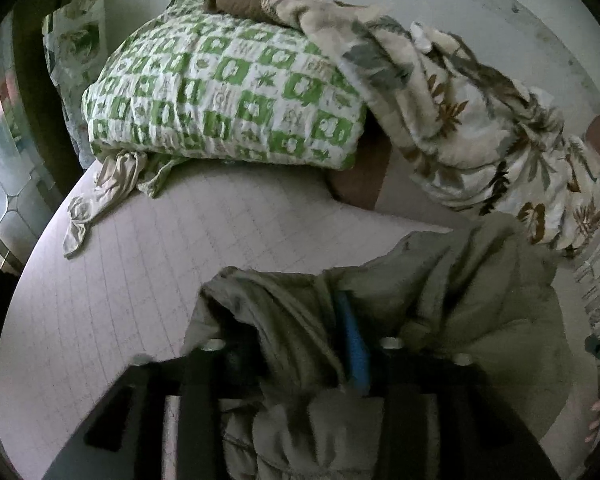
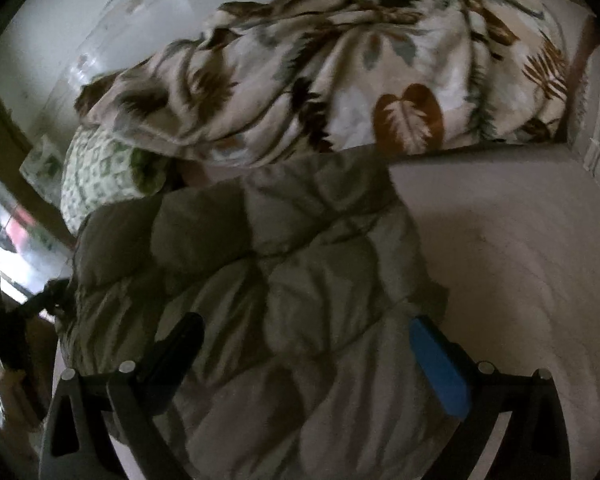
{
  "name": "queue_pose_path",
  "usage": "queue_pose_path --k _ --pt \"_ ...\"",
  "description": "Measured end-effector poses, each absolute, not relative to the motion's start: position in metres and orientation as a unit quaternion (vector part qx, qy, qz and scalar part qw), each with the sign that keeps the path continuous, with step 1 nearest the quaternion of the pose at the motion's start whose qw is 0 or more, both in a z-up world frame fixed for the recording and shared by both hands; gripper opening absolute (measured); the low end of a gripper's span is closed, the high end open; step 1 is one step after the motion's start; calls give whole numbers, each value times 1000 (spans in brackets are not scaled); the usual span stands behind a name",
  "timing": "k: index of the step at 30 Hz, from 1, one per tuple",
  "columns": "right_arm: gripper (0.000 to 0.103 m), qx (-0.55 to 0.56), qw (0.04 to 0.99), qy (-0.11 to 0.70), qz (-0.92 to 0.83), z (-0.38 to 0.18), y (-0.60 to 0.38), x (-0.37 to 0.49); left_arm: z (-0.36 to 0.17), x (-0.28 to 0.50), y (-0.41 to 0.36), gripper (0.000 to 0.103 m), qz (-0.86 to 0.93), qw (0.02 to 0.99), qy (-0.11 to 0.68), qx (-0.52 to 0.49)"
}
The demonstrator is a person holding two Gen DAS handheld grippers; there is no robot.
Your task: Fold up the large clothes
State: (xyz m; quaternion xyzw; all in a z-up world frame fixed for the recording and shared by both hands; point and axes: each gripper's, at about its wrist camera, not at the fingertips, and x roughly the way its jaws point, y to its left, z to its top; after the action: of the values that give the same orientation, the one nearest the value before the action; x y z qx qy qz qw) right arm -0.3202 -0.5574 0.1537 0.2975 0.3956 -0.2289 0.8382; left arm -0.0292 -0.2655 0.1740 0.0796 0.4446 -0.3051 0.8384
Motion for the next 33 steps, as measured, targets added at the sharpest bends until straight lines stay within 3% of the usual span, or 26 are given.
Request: queue_pose_path --k 1,3,11,23,28,33 --pt "103 297 840 395 -226 155 -553 -320 178 -30 -264 82 -305 842 439 78" --pt "103 297 841 393 -222 157 -547 -318 189 -34 -259 103 -294 858 413 84" --pt "103 302 840 397 -212 156 -528 -318 199 -53 -249 103 -326 840 429 72" --pt "103 293 822 435 -222 127 -517 -293 145 -136 -349 103 -362 806 423 200" --pt "103 256 806 476 -242 101 -519 -274 91 -122 -379 103 -325 773 485 247" --pt "103 211 801 502 -246 72 -521 -259 74 -118 -396 103 -308 779 463 290"
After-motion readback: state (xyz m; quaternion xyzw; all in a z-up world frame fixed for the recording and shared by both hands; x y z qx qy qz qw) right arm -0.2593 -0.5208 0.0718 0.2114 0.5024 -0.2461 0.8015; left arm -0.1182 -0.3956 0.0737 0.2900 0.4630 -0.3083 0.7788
